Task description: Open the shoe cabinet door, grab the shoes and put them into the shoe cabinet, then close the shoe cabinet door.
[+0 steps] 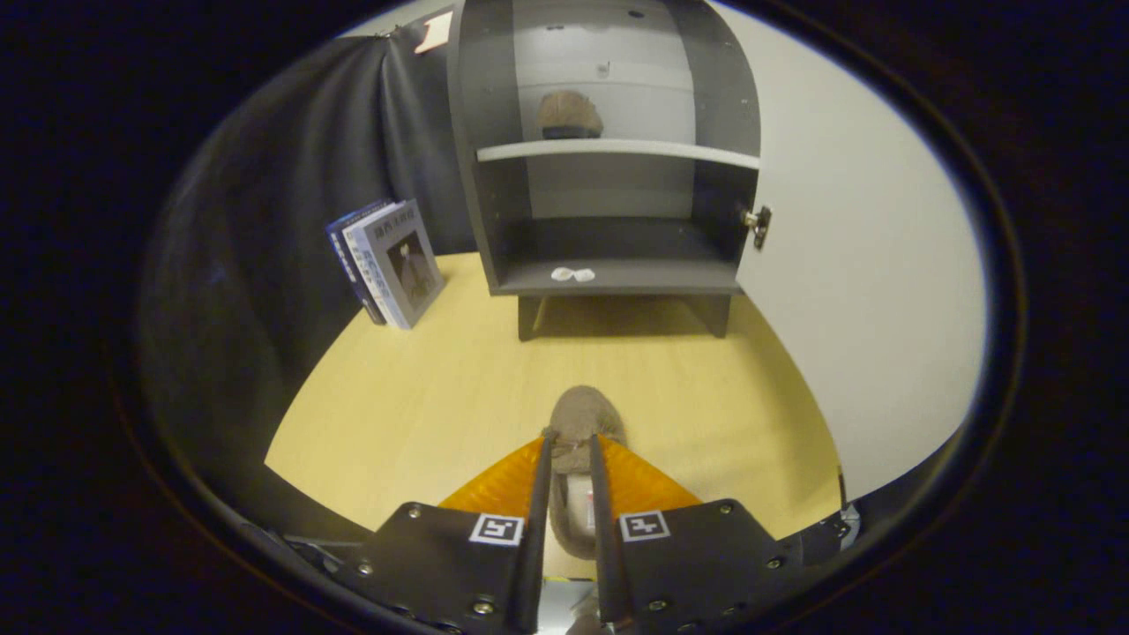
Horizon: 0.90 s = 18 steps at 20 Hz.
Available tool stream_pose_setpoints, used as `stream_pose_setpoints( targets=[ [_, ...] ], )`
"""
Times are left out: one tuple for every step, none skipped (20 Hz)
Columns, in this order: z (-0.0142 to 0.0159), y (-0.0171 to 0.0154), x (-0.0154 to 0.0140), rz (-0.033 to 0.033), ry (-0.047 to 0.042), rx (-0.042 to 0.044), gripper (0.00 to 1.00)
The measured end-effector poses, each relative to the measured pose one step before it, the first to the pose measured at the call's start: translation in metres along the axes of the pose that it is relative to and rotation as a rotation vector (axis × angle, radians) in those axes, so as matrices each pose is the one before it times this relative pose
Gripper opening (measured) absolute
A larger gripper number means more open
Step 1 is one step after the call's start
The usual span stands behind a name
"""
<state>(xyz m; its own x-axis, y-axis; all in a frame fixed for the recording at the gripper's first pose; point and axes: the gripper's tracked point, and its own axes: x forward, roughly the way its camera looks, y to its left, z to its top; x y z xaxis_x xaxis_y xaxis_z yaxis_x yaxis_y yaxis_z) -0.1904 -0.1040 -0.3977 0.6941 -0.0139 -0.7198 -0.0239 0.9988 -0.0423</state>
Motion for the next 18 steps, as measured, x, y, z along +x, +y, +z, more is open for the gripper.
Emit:
stream_pose_setpoints(
  targets=[
    [-0.01134, 0.00321, 0.0111, -0.0013, 0.02805, -0.00136, 0.25],
    [-0.01047, 0.0017, 0.00832, -0.0025, 0.02841, -0.00133, 0.26],
    [-0.01091, 0.00067, 0.00894, -0.00066, 0.03206, -0.00149, 0.26],
    [-0.00928, 0.00155, 0.00715, -0.00001, 0.0353, -0.00384, 0.26],
    [-0.00923, 0.00174, 0.00846, 0.0005, 0.02892, -0.00076, 0.26],
    [-0.0073, -0.0002, 0.00788, -0.00219, 0.02317, 0.00147, 0.26],
    [-0.00684, 0.00084, 0.00647, -0.00195, 0.02212, 0.00102, 0.26],
    [-0.0065, 0.00042, 0.00649, -0.00193, 0.02281, 0.00018, 0.26],
    [-0.00834, 0.00135, 0.00797, 0.0017, 0.02618, 0.00056, 0.25],
    [-0.0058, 0.00039, 0.0057, 0.00122, 0.02312, 0.00436, 0.26],
    [-0.0034, -0.00035, 0.00404, -0.00034, 0.01029, 0.00579, 0.26],
    [0.00284, -0.0012, 0.00101, -0.00244, -0.01144, 0.00143, 0.26],
    [-0.00074, 0.00089, 0.00104, 0.00024, 0.00347, -0.01013, 0.27],
    [-0.00059, -0.00615, -0.00201, -0.02874, -0.00131, -0.0091, 0.26],
    [0.00147, 0.00049, 0.00568, 0.00457, -0.00939, -0.00169, 0.17],
    [-0.00055, 0.00085, -0.00312, 0.00244, 0.00377, -0.00241, 0.07],
    [0.00001, -0.00034, -0.00002, 0.00086, -0.00414, 0.00689, 0.08],
    [0.00103, -0.00102, -0.00007, -0.00657, -0.01151, 0.01168, 0.08]
  ],
)
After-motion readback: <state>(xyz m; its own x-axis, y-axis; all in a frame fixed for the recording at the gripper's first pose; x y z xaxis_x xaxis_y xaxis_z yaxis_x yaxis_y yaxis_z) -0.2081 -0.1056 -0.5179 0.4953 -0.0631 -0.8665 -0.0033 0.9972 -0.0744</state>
